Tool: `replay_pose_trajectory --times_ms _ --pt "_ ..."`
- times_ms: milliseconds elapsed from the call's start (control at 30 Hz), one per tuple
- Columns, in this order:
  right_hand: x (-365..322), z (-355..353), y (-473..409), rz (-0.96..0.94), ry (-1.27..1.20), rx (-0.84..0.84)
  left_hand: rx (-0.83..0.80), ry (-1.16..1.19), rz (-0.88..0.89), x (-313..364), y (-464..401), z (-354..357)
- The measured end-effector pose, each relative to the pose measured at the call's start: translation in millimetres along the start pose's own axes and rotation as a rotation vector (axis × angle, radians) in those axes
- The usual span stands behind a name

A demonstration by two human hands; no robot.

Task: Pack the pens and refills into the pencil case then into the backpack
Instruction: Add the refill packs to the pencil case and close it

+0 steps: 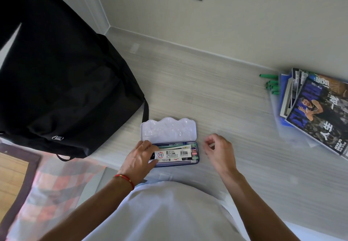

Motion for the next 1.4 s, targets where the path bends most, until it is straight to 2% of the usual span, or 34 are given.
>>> replay_pose_trajectory --times_ms 100,167,233,367,467,567,633,700,800,900,1000,1100,1400 --pt "-19.2 -0.9 -8.2 -0.13 -0.008 0.0 -0.018 -0.016 0.004 -0.9 -1.9 0.3" --pt "-28.0 4.8 -11.8 -0.201 0.074 -0.074 -0.026 -0.011 0.011 -2.9 -1.2 -0.3" --pt "-32.6 12.0 -12.6 -0.247 0.187 -0.143 -0.025 0.0 0.007 -5.3 0.1 -1.4" --pt "-32.3 20.3 -13.3 -0.3 0.197 -0.186 -0.022 0.021 -0.004 -8.4 2.1 -0.7" --pt "-25.8 18.8 -13.8 -0.282 0.158 -0.161 -0.001 0.038 -0.017 -10.8 3.1 -1.0" --pt "-16.1 13.4 -15.5 -0.216 0.085 -0.112 0.123 0.052 -0.043 -12.4 3.0 -4.6" --pt "-9.4 10.3 -19.4 -0.145 0.031 -0.082 0.234 0.088 -0.12 -16.9 2.1 -8.3" --pt "-5.8 9.2 -23.0 -0.075 0.012 -0.105 0.278 0.179 -0.27 -22.7 0.7 -10.7" --pt "-12.8 10.1 -22.5 -0.084 -0.026 -0.147 0.227 0.384 -0.541 -24.5 -4.6 -11.5" --pt "-23.2 12.2 -16.1 -0.186 -0.053 -0.112 0.169 0.528 -0.678 -22.3 -12.1 -10.5" --pt "-23.5 19.3 -9.8 -0.274 0.054 -0.178 0.151 0.595 -0.723 -21.4 -15.9 -10.8" --pt "-17.2 21.4 -7.4 -0.284 0.104 -0.169 0.146 0.591 -0.708 -19.9 -19.1 -10.8" --pt "-5.8 9.8 -3.8 -0.101 -0.068 -0.129 0.114 0.645 -0.75 -21.6 -27.0 -7.5"
Point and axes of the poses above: each hand's wrist, its own y-axis away from the middle knuckle, its own z-axis out of the palm, x = y × z, the point moved 3 cm from there along -y, towards the middle knuckle, and after that the axes turned 9 degrees about y, right-handed, at the moved point
